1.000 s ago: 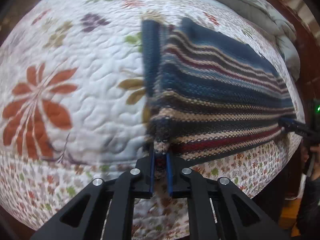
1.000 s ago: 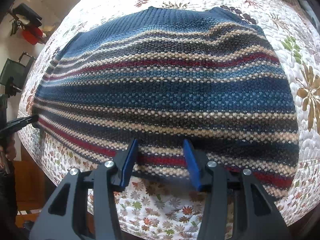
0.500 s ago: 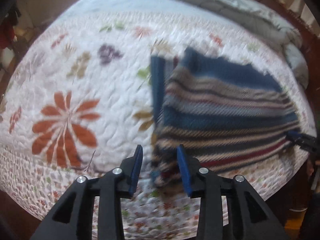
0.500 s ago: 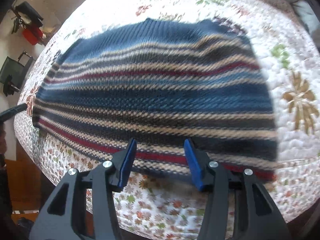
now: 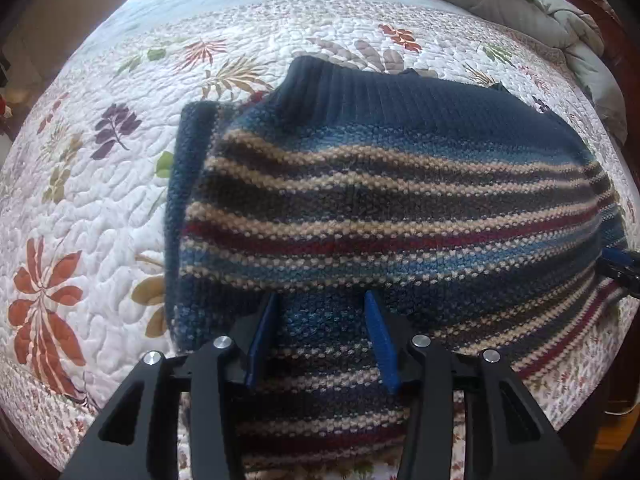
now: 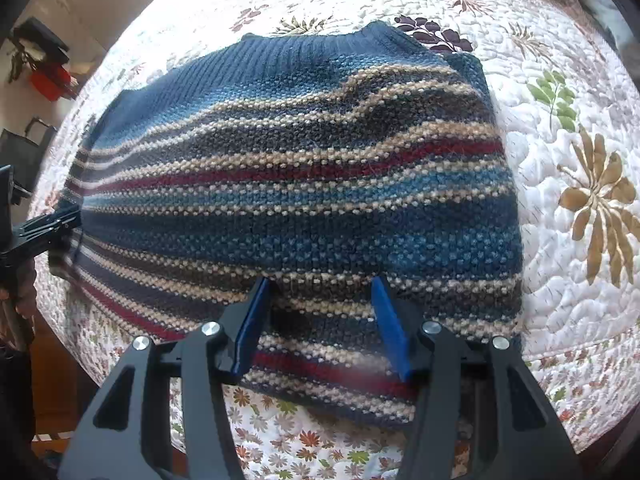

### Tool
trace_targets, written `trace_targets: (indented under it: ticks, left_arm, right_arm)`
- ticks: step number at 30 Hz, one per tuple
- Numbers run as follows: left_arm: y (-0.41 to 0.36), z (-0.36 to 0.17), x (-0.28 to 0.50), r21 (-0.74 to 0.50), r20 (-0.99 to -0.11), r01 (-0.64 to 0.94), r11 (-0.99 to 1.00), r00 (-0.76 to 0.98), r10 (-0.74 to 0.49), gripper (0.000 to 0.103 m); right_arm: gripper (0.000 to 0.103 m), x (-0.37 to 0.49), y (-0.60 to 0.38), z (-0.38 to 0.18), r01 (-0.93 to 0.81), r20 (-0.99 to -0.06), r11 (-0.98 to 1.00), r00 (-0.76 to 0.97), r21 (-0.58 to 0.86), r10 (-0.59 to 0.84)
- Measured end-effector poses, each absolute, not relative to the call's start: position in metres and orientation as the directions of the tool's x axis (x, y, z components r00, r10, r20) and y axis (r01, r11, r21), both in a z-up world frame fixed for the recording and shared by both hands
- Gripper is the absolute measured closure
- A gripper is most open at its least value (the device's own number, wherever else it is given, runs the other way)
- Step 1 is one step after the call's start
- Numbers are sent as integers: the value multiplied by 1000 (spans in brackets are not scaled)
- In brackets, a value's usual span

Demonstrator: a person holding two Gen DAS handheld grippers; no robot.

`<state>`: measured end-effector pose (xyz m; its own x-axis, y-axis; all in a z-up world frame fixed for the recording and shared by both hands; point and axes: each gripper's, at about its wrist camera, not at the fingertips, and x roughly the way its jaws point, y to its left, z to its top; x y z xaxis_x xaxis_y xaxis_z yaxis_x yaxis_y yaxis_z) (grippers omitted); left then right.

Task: Fold small clothes

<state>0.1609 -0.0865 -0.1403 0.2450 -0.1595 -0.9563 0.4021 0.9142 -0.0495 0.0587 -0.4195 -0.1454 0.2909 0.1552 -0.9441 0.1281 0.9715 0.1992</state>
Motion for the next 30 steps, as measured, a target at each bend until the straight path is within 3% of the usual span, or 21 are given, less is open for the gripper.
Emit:
trace_targets:
  ticks: [2, 8, 11, 14, 25, 30]
  left_arm:
    - [-88, -129, 161, -60, -959, 382, 922, 233, -159, 60]
    - [-138, -104, 163, -136, -932, 440, 887, 247, -265, 58]
    - [-171, -115, 167, -120, -938, 462, 879, 236, -253, 57]
    - [-181, -133, 164, -45, -950, 471, 881, 253, -184, 55]
    - [-180, -132, 158, -56, -951, 439, 897, 249, -181, 54]
    - [-176, -121, 146, -45, -946, 402, 914, 278, -169, 49]
  right_arm:
    - [52, 60, -423, -138, 141, -942, 966, 287, 219, 172]
    - [52, 87, -425, -102, 125, -913, 962, 364, 242, 182]
    - [50, 108, -430, -100, 140, -911, 962, 375, 236, 169]
    - [49, 124, -438, -121, 170, -948, 975, 308, 143, 85]
    - [47, 108, -451, -129, 169, -928, 957, 330, 237, 172]
    - [37, 64, -474, -100, 217, -909, 938, 378, 270, 175]
